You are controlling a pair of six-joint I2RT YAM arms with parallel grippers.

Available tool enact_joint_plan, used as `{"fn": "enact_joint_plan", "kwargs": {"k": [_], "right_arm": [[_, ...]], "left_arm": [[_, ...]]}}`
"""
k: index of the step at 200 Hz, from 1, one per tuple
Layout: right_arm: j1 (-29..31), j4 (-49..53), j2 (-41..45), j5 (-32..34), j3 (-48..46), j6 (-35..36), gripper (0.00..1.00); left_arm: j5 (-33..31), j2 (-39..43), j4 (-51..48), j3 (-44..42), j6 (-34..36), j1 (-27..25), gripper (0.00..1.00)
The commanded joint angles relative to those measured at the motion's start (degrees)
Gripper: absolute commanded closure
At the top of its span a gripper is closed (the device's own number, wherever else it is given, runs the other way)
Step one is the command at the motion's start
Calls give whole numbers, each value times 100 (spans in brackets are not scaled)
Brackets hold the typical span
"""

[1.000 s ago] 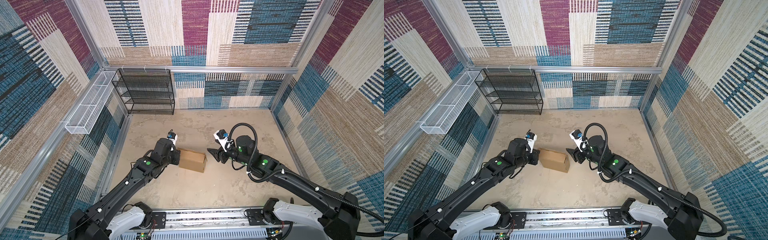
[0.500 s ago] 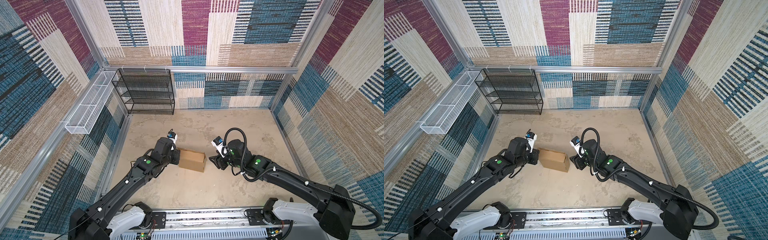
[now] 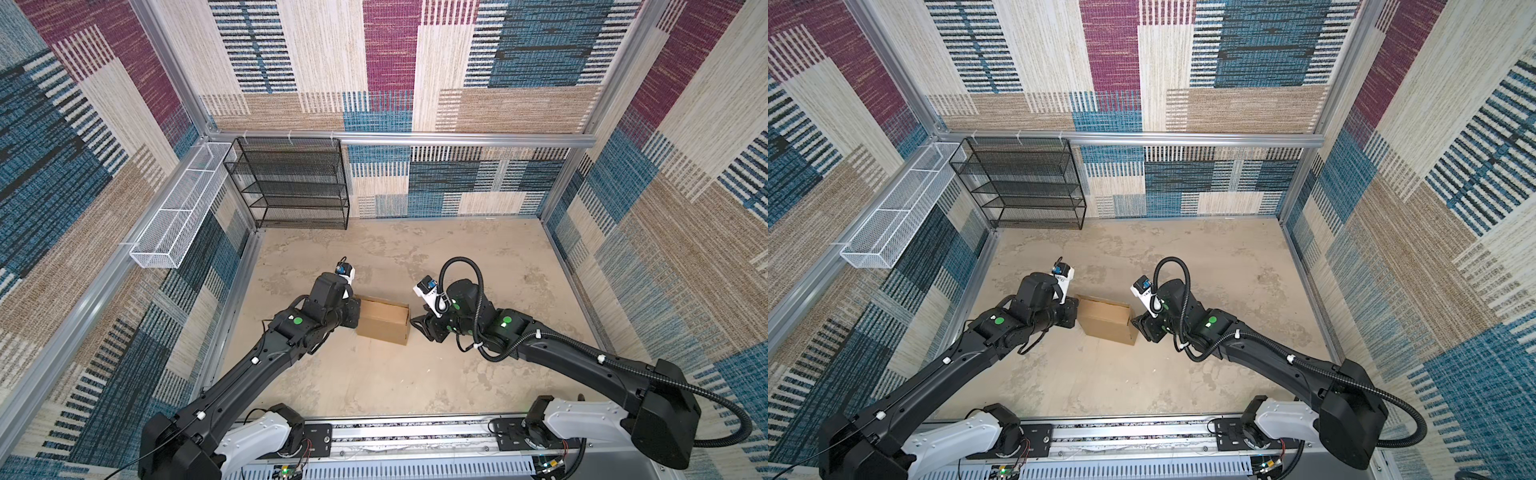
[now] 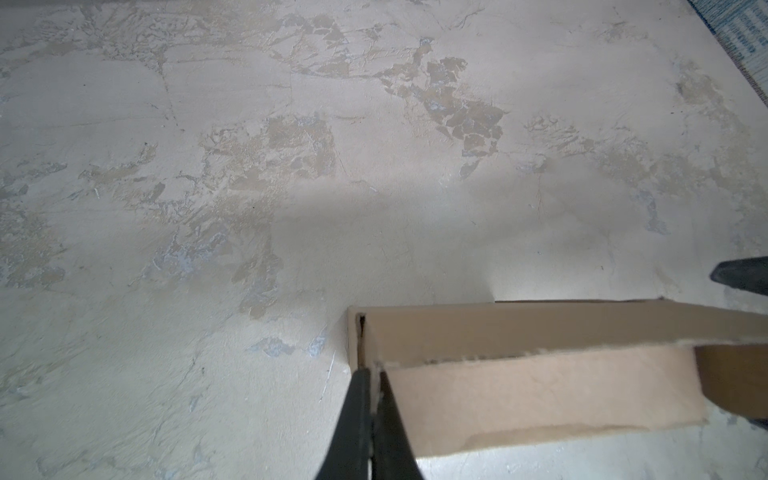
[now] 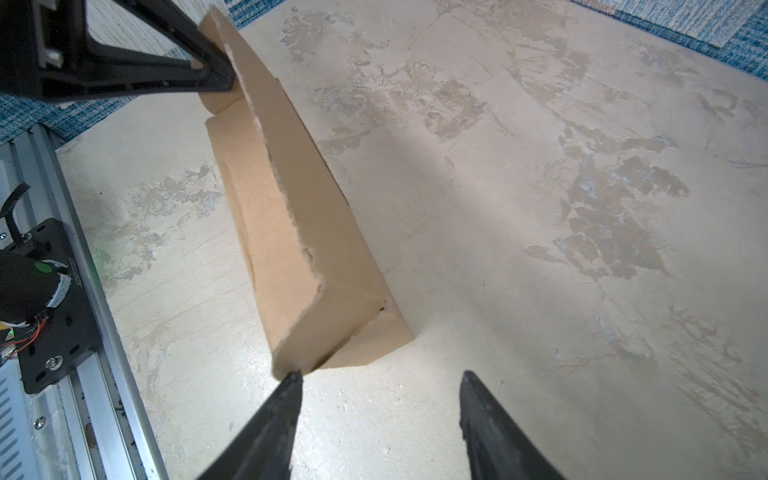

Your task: Fold the paper box

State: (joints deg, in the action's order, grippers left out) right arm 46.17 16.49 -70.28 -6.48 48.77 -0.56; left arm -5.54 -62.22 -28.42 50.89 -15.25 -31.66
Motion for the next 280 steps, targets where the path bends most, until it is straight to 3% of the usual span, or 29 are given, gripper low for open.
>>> {"fn": "enact_joint_plan", "kwargs": {"k": [1, 280], "right_arm": [[13, -329, -18, -70, 78, 12, 38], [23, -410, -226, 17, 201, 126, 41]], "left_arm": [[91, -1, -137, 48, -76, 2, 100], [164, -126, -201, 47, -39, -16, 100]]}}
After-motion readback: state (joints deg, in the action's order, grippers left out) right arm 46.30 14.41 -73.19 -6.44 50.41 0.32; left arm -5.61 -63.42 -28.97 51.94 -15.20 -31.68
